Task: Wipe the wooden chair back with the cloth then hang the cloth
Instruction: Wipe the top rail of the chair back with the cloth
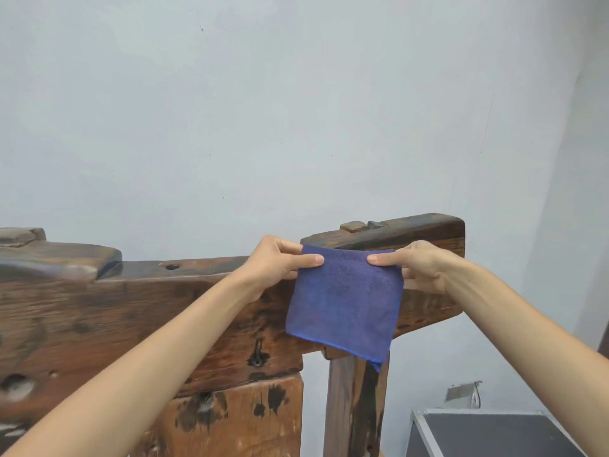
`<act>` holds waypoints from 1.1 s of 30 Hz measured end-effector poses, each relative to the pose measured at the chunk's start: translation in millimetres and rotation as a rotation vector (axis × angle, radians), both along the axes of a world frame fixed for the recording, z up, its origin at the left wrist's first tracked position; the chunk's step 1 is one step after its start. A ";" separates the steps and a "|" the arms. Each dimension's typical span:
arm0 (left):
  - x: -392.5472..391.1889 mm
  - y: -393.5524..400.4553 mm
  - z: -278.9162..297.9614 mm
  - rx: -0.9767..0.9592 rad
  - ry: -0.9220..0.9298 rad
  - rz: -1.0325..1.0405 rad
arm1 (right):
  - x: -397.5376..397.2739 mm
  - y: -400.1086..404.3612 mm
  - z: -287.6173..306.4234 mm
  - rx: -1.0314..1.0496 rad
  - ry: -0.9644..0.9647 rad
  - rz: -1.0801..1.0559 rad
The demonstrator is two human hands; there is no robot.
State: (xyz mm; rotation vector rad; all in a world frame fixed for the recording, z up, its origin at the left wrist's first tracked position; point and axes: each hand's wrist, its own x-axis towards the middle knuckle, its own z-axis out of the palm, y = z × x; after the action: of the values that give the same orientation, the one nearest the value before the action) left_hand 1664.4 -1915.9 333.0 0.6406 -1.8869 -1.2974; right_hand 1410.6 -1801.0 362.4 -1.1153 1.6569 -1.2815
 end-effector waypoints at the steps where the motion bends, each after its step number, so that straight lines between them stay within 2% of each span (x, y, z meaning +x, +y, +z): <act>1: -7.8 -0.6 1.5 -0.042 -0.001 0.019 | -4.6 -2.7 4.8 -0.016 0.095 -0.077; 3: -22.6 -2.1 8.1 -0.080 0.016 0.050 | -11.9 -10.7 17.5 -0.072 0.268 -0.206; 5: -36.0 -6.7 18.0 -0.069 0.075 0.070 | -22.6 -23.7 31.9 -0.168 0.356 -0.249; 9: -62.2 -31.6 44.9 -0.046 0.176 0.232 | -42.8 -65.8 54.2 -0.374 0.332 -0.224; 11: -70.8 -48.9 55.3 0.016 0.157 0.310 | -47.9 -82.7 58.5 -0.329 0.367 -0.158; 13: -73.9 -65.2 53.8 0.055 -0.024 0.311 | -52.1 -96.3 57.8 -0.081 0.604 -0.119; 15: -71.0 -76.2 42.5 -0.021 -0.344 0.297 | -48.7 -104.3 48.3 0.078 0.959 -0.155; 17: -64.3 -85.6 31.7 -0.196 -0.522 0.336 | -35.1 -110.9 33.8 -0.030 1.143 -0.254; 18: -61.6 -88.9 27.0 -0.270 -0.530 0.367 | -23.8 -113.7 25.9 -0.177 1.217 -0.286; 20: -56.7 -92.7 20.3 -0.309 -0.499 0.420 | 3.6 -117.7 12.3 -0.428 1.347 -0.181; 21: -52.8 -96.5 16.4 -0.305 -0.510 0.462 | 15.3 -119.5 7.8 -0.465 1.389 -0.073; 23: -43.5 -107.8 5.9 -0.357 -0.685 0.538 | 28.8 -124.3 0.6 -0.396 1.422 0.103; 25: -29.9 -117.5 -2.7 -0.334 -0.923 0.511 | 29.2 -128.4 -7.6 -0.337 1.445 0.110; 26: -24.6 -121.2 -5.3 -0.280 -0.983 0.470 | 26.2 -130.2 -12.5 -0.354 1.457 0.064; 29: -21.4 -130.9 -7.5 -0.254 -1.025 0.424 | 8.8 -136.4 -16.6 -0.369 1.474 0.019; 33: -21.4 -132.5 -9.9 -0.283 -1.038 0.410 | -51.9 -140.5 13.2 -0.012 1.371 0.166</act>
State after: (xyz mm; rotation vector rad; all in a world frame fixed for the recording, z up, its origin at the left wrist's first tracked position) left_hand 1643.0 -2048.4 323.1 1.6451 -2.4480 -0.3914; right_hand 1358.7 -1941.4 375.6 -2.3393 2.3246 -0.2838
